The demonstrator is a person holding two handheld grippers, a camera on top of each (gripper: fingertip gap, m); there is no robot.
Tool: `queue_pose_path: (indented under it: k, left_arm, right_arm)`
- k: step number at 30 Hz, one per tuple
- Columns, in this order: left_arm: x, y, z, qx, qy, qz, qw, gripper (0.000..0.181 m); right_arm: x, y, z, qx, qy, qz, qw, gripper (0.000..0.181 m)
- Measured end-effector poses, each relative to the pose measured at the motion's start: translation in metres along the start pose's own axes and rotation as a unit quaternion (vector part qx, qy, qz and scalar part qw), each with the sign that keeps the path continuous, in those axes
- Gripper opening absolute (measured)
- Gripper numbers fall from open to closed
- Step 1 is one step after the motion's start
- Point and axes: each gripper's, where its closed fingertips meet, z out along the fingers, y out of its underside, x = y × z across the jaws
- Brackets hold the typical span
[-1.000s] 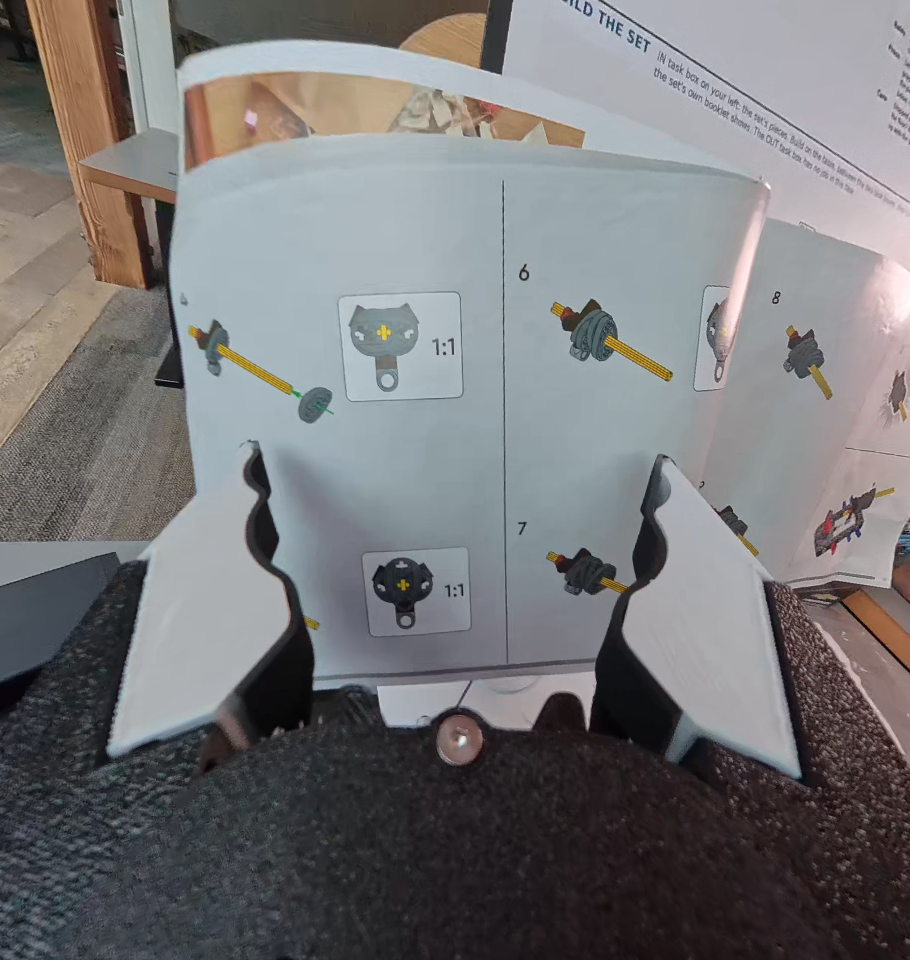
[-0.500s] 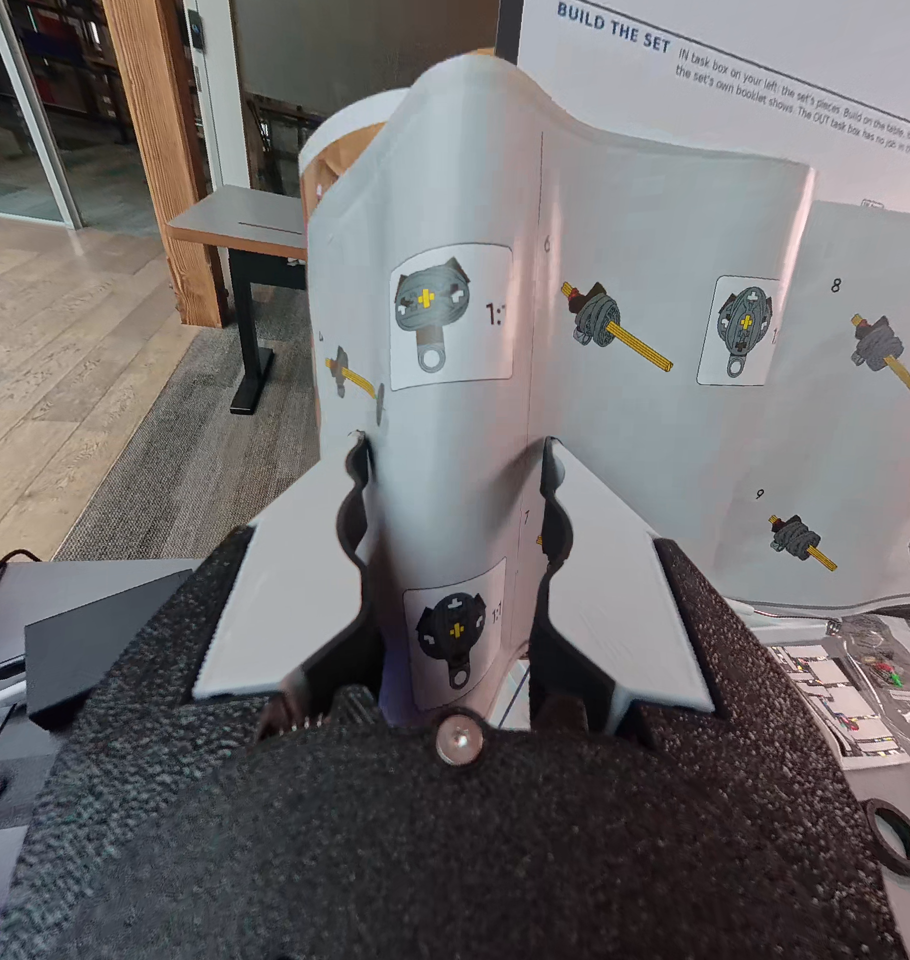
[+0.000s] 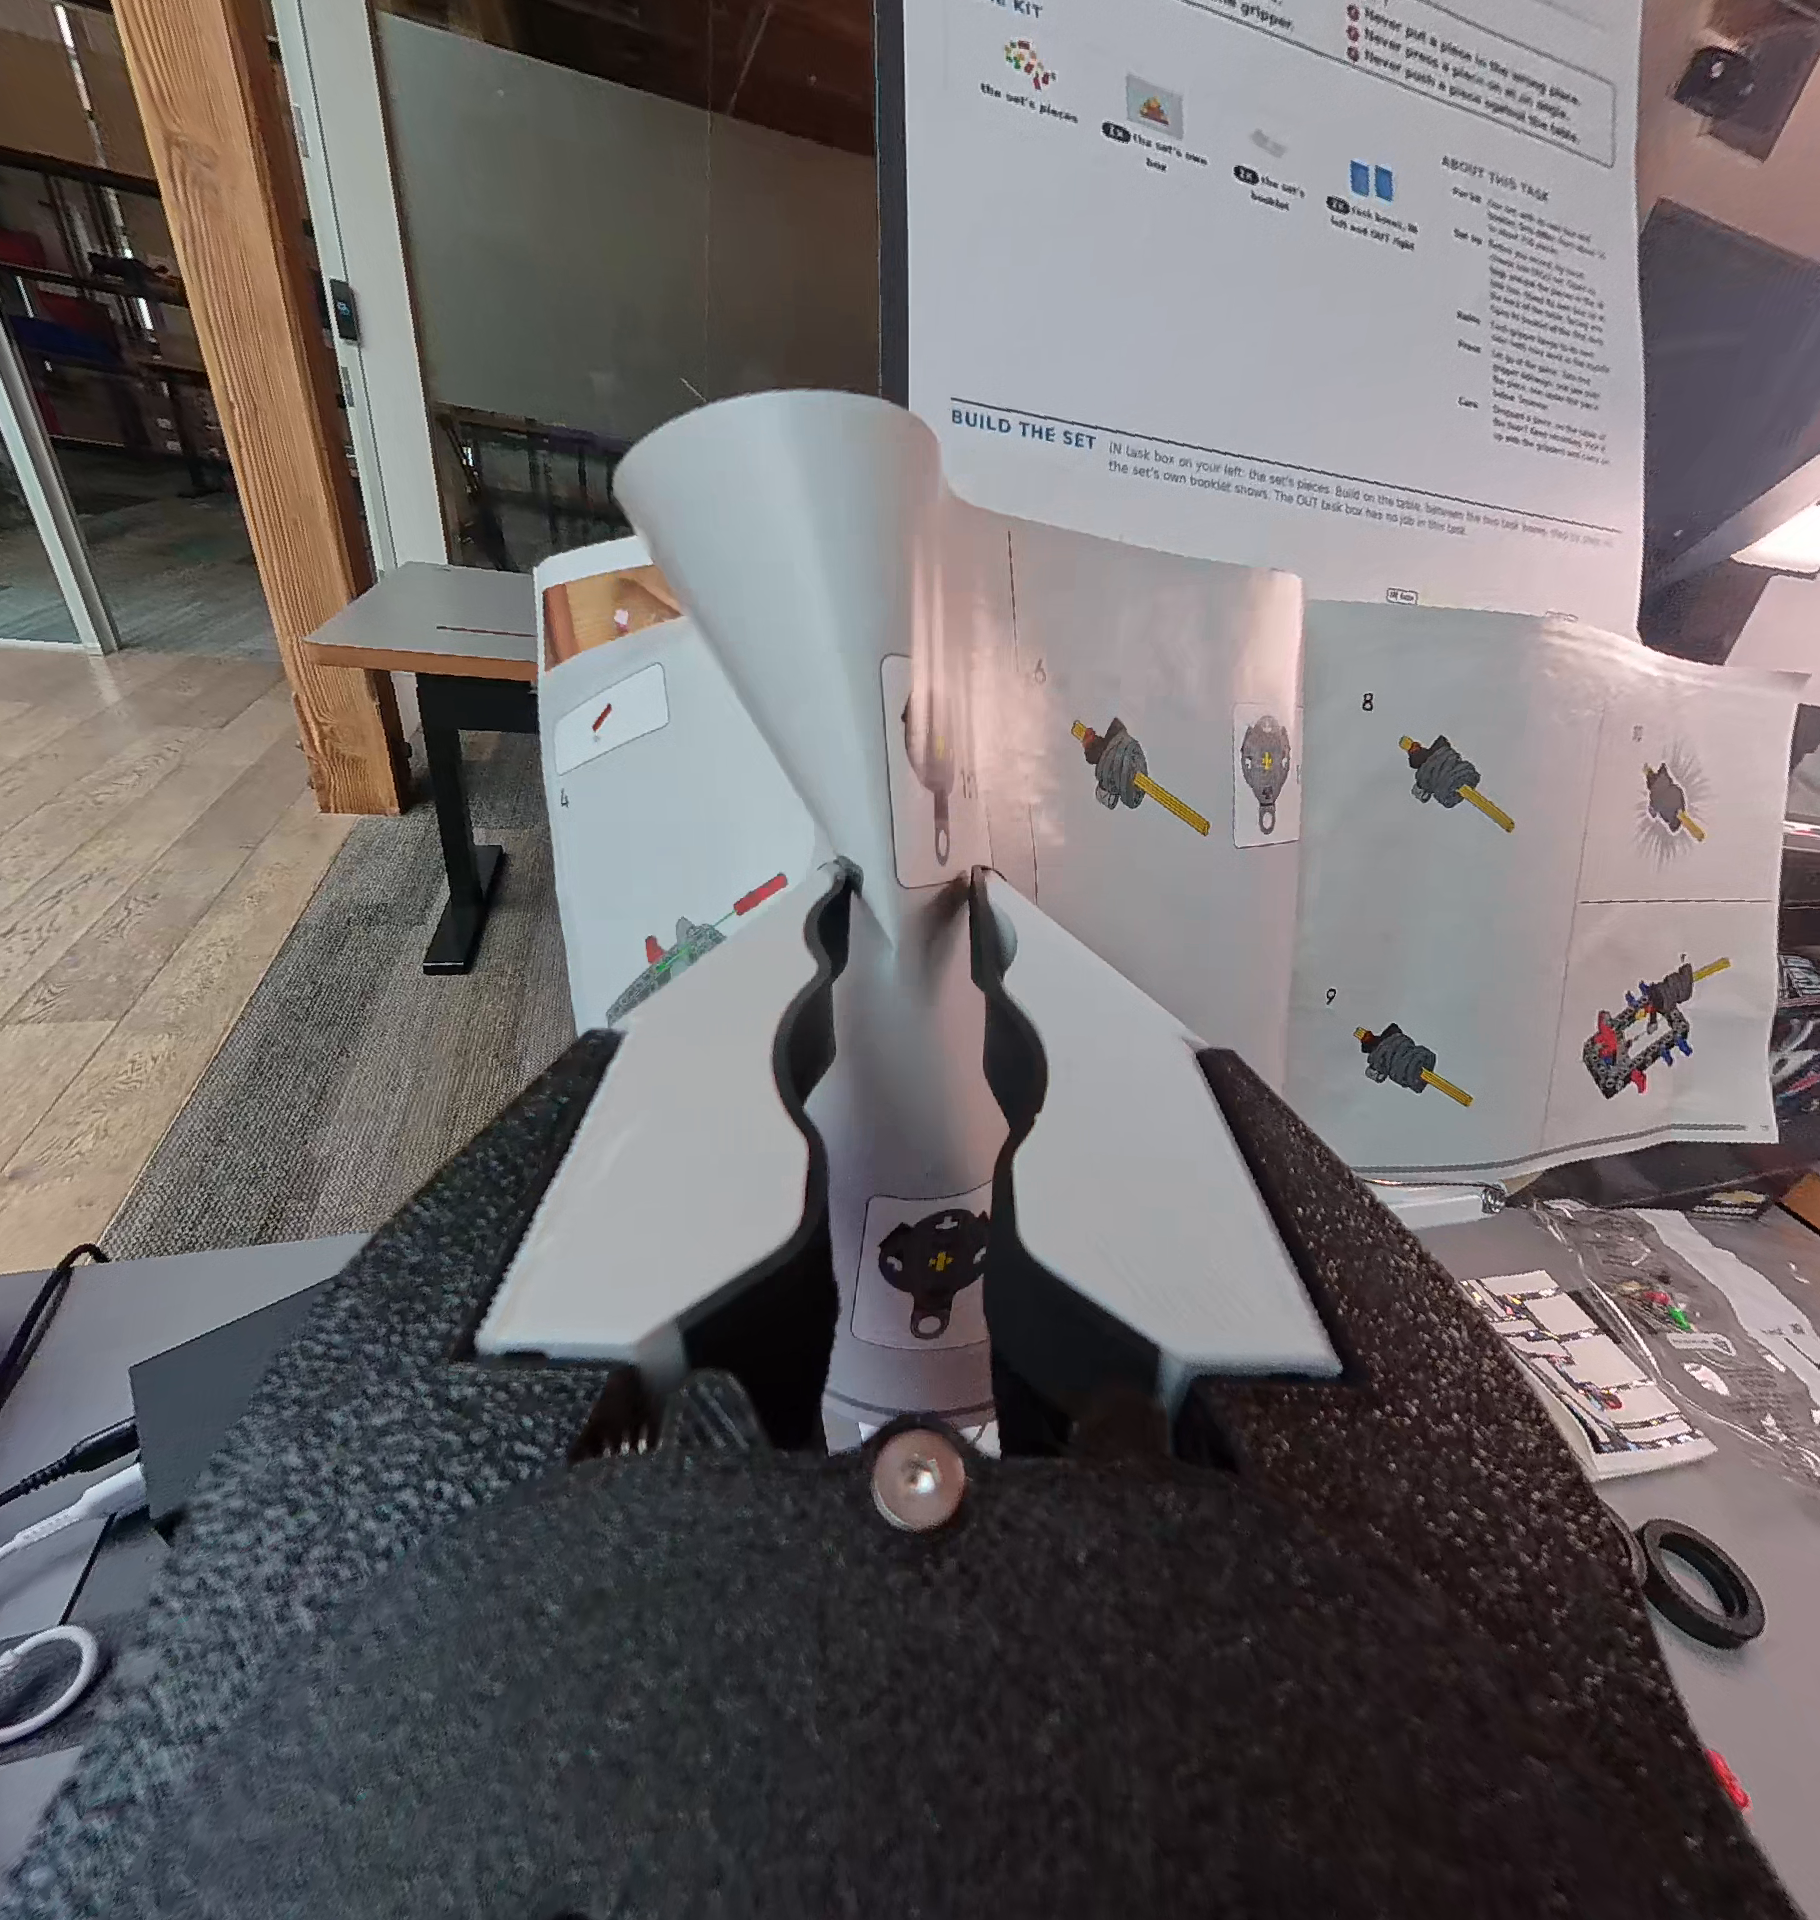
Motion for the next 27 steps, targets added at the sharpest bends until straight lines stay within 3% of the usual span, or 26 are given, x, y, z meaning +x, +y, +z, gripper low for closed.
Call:
queue_pose_path:
  k: [4,11,14,18,21,24,27]
  left_arm:
    - [0.009,-0.016,-0.015,0.024,0.018,0.002,1.0,0.024]
    - [0.061,-0.025,-0.044,0.016,0.142,-0.03,0.989,0.019]
    - [0.088,-0.027,-0.054,0.013,0.191,-0.042,0.981,0.019]
    - [0.131,-0.026,-0.062,0.001,0.267,-0.081,0.96,0.019]
    - [0.158,-0.026,-0.058,-0.007,0.293,-0.09,0.952,0.019]
    - [0.186,-0.026,-0.051,-0.022,0.32,-0.096,0.942,0.018]
    - [0.211,-0.026,-0.047,-0.033,0.345,-0.091,0.934,0.019]
  right_arm:
    - [-0.001,0.001,0.0,-0.002,0.001,-0.004,1.0,0.037]
    - [0.011,-0.004,0.004,0.004,0.025,-0.005,1.0,0.04]
    - [0.022,-0.025,0.017,0.012,0.044,-0.021,0.999,0.045]
    - [0.052,-0.081,0.053,0.03,0.087,-0.057,0.994,0.058]
    - [0.078,-0.118,0.099,0.04,0.122,-0.076,0.989,0.079]
    - [0.103,-0.127,0.147,0.025,0.161,-0.083,0.983,0.102]
    - [0.122,-0.132,0.17,0.039,0.214,-0.096,0.971,0.098]
